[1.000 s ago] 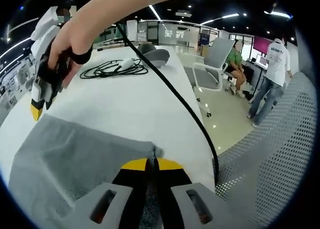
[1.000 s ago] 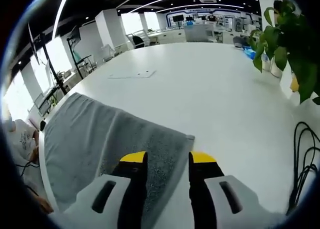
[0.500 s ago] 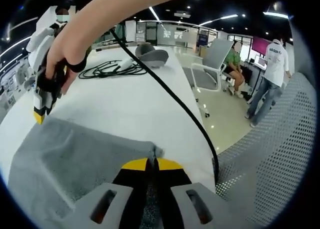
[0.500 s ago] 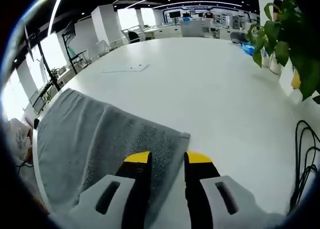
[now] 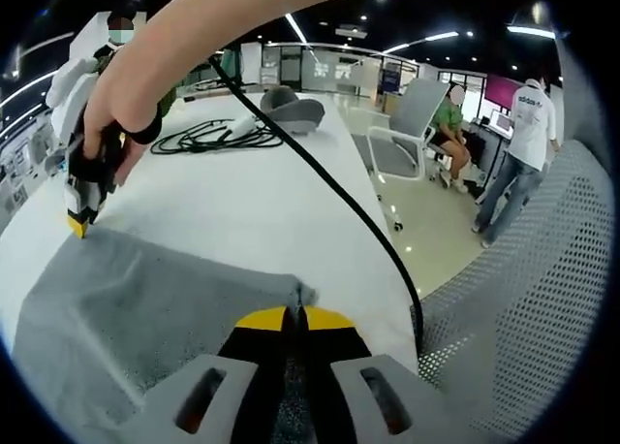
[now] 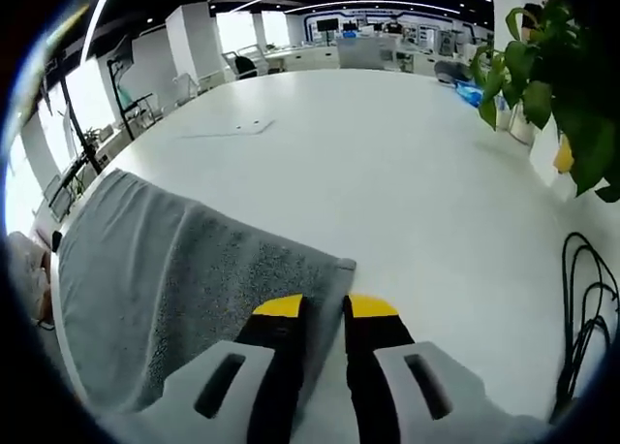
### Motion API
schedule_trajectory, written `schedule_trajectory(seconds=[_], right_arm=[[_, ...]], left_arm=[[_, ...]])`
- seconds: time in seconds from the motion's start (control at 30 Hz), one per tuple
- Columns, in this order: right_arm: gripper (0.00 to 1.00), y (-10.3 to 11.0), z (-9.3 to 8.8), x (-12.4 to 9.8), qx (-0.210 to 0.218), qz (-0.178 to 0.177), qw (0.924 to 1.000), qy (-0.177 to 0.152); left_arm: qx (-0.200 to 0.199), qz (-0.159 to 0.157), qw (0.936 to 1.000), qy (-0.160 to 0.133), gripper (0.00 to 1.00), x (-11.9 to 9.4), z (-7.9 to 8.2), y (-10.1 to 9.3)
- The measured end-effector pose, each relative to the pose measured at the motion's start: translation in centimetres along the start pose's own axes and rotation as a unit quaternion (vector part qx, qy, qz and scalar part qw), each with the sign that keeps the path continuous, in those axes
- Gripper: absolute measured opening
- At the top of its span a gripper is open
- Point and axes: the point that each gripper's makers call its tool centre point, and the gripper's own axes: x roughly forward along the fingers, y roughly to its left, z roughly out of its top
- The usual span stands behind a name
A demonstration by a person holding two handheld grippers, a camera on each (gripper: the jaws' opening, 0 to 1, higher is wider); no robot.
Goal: Fold the towel on the table until its edges align and the towel forms a compact rectangular stack.
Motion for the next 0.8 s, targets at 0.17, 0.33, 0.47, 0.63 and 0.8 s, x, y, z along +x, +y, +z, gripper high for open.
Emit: schedule_trajectory(seconds=[0.17, 0.33, 0.47, 0.63, 0.8], right_arm=[[0.09, 0.06, 0.12, 0.10, 0.006, 0.001, 1.0000, -0.003], [0.00, 0.21, 0.49, -0.45, 0.008, -0.003, 0.9998, -0.017], [0.00, 0.47, 0.19, -0.37, 0.007, -0.005, 0.9999, -0.013], [0.00, 0.10, 0.09, 0.05, -0.009, -0.011, 0.9999, -0.007], [0.00, 0.20, 0.19, -0.27, -0.032, -0.007, 0.9995, -0.002]], left_arm=[[0.008, 0.004, 1.0000, -0.002, 0.05, 0.01, -0.06, -0.04], [0.006, 0.002, 1.0000, -0.004, 0.05, 0.04, -0.10, 0.02], [0.004, 0.001, 1.0000, -0.007, 0.05, 0.04, -0.10, 0.04], [0.003, 0.001, 1.0000, -0.008, 0.05, 0.04, -0.12, 0.05], [0.000, -0.001, 1.0000, -0.009, 0.05, -0.02, -0.04, 0.05]])
